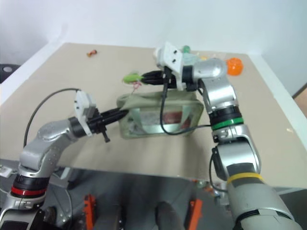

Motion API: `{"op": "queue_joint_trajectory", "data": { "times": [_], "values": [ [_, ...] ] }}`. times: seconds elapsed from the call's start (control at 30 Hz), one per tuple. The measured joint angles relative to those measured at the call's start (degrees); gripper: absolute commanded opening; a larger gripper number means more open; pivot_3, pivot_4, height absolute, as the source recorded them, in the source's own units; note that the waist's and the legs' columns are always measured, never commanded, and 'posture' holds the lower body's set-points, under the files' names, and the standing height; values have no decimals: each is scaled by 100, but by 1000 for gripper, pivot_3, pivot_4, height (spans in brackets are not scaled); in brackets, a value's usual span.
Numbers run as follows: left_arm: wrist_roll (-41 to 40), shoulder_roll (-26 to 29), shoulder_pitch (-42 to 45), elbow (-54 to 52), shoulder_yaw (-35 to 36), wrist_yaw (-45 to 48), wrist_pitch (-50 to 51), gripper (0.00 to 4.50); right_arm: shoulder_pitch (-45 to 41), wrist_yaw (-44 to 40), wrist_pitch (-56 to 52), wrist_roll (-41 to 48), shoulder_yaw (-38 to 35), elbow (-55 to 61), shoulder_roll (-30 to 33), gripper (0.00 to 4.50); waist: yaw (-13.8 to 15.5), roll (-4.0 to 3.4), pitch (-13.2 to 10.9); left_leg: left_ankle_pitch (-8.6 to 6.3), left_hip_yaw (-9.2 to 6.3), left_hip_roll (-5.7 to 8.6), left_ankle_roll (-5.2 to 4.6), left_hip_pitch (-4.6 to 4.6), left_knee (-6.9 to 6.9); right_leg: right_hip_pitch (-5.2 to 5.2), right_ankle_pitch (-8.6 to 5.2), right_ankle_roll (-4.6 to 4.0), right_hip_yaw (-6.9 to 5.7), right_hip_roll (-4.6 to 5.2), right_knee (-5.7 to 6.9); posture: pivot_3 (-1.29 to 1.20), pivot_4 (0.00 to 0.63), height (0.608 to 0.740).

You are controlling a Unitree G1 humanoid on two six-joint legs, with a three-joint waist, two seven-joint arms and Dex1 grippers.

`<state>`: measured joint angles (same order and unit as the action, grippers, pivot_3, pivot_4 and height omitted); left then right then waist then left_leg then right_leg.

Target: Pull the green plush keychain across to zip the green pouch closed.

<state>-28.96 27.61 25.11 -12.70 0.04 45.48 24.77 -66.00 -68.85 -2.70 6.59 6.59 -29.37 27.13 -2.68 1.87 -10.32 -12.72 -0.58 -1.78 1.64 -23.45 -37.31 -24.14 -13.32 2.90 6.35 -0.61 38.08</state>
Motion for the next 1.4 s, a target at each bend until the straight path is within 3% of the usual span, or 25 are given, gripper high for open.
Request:
{"op": "queue_joint_trajectory", "data": {
  "times": [0.37,0.77,1.07,1.4],
  "values": [
    [101,-2,204,113,-80,-1,-128,0,700,776,-305,292,-283,1245,584,48,0,-10,-6,0,-3,2,0,-19,2,-15,-2,3,0,0,0,0,150,740],
    [330,19,310,467,-78,2,-321,0,1216,1633,-429,382,-975,1662,1280,48,-2,-11,-7,0,-3,3,0,-20,2,-16,-3,5,1,0,-1,0,150,740],
    [366,82,313,598,-24,197,-495,0,2435,2416,-490,349,-1695,1662,1745,48,3,-11,-7,0,1,6,0,-21,1,-15,-5,9,5,2,-2,0,150,740],
    [411,209,479,849,-96,540,-710,0,3699,3152,-875,267,-1885,2353,1904,48,-20,-13,-8,1,9,2,-2,-7,0,-11,-23,41,14,-4,3,0,150,740]
  ]
}}
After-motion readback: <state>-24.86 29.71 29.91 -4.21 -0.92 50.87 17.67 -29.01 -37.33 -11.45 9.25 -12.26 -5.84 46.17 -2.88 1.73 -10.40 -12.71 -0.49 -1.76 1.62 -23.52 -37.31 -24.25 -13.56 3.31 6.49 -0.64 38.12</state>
